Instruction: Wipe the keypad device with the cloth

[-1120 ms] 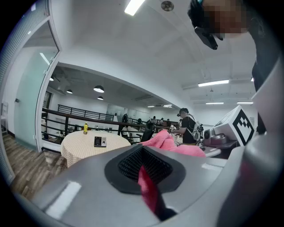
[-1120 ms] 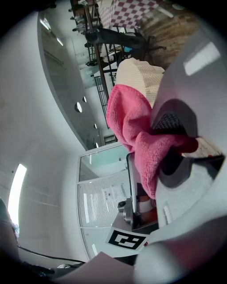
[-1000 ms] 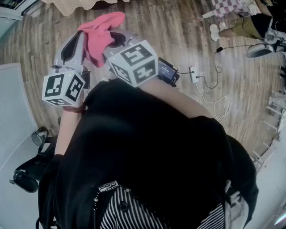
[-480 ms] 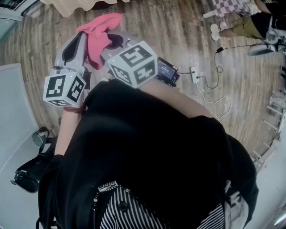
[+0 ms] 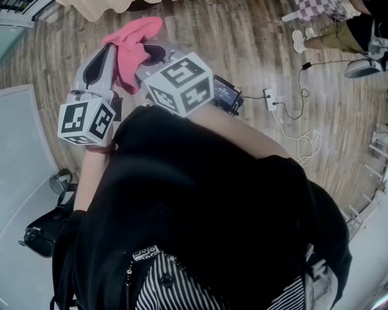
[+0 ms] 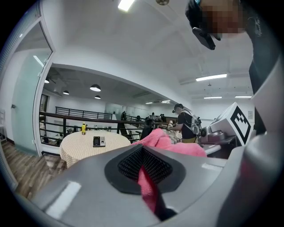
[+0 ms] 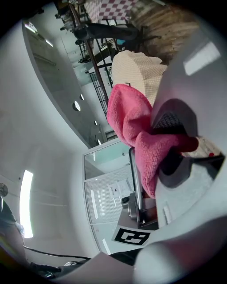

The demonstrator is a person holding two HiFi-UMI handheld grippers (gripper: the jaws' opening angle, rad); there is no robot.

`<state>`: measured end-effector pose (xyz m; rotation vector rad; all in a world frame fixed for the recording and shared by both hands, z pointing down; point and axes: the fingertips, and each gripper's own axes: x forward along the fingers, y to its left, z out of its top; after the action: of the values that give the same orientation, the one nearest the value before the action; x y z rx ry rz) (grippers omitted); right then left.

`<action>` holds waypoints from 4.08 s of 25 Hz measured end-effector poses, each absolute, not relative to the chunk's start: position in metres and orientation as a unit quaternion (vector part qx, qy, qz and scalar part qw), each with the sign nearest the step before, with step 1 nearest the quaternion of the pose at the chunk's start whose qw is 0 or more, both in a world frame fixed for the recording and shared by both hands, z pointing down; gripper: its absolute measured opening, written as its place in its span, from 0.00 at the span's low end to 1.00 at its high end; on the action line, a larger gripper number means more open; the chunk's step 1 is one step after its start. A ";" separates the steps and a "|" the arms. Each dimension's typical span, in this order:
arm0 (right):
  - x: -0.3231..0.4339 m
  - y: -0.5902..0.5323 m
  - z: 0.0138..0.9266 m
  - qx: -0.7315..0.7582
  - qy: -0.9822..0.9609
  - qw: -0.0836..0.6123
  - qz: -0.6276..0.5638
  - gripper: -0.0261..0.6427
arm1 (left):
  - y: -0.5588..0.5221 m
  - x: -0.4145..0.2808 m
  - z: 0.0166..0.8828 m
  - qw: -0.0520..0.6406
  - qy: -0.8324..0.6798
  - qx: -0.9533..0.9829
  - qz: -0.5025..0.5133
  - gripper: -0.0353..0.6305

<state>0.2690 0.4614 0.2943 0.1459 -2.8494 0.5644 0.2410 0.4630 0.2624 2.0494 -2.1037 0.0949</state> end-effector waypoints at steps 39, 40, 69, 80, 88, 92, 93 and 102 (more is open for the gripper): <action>0.102 0.355 0.301 0.118 -0.962 0.152 0.196 0.14 | 0.341 0.075 0.267 0.111 -0.630 0.768 0.018 0.06; 0.096 0.351 0.302 0.121 -0.961 0.154 0.197 0.14 | 0.335 0.069 0.267 0.112 -0.625 0.772 0.018 0.06; -0.051 0.298 0.325 0.044 -0.963 0.184 0.191 0.14 | 0.277 -0.080 0.292 0.132 -0.668 0.732 0.006 0.06; -0.108 0.181 0.318 0.005 -0.966 0.173 0.190 0.14 | 0.160 -0.135 0.280 0.128 -0.691 0.712 -0.001 0.06; -0.130 0.112 0.309 -0.046 -0.963 0.175 0.198 0.14 | 0.091 -0.157 0.272 0.133 -0.715 0.686 0.019 0.06; -0.139 0.091 0.315 -0.075 -0.958 0.177 0.214 0.14 | 0.071 -0.167 0.278 0.145 -0.732 0.665 0.028 0.06; -0.139 0.084 0.315 -0.082 -0.956 0.177 0.217 0.14 | 0.064 -0.167 0.278 0.147 -0.734 0.663 0.030 0.06; -0.135 0.025 0.320 -0.089 -0.952 0.184 0.228 0.14 | 0.002 -0.145 0.276 0.154 -0.728 0.667 0.036 0.06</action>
<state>-0.1355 0.0255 0.3205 -0.2516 -2.6848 0.6441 -0.1446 0.0020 0.2758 1.9134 -2.0865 0.1045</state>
